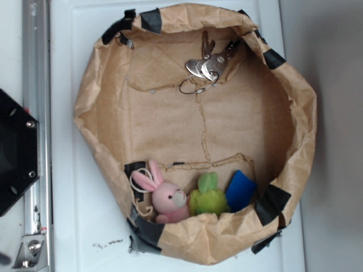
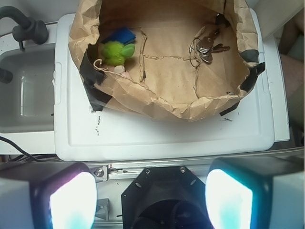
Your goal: Grab the silver keys.
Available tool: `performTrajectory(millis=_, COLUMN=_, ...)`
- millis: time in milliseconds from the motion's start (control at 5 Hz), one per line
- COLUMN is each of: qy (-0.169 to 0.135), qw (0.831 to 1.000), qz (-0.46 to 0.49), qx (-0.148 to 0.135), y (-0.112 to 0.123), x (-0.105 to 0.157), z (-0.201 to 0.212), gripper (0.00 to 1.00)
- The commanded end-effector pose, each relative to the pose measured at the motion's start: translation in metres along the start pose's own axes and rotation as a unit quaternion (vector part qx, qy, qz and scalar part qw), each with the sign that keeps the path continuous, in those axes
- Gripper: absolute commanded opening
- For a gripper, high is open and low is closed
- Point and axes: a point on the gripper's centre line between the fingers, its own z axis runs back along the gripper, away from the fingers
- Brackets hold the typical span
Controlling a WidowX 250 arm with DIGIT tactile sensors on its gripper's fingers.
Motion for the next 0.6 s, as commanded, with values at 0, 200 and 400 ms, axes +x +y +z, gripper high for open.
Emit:
performTrajectory(millis=0, qy=0.000, qw=1.000, qz=0.000, qx=0.000, y=0.000, x=0.000, z=0.000, gripper=1.00)
performTrajectory(millis=200, qy=-0.012, qw=0.998, qz=0.059, qx=0.012, y=-0.007, x=0.048, z=-0.020, gripper=1.00)
performTrajectory(millis=400, qy=-0.030, qw=0.996, qz=0.082, qx=0.005, y=0.001, x=0.095, z=-0.042, gripper=1.00)
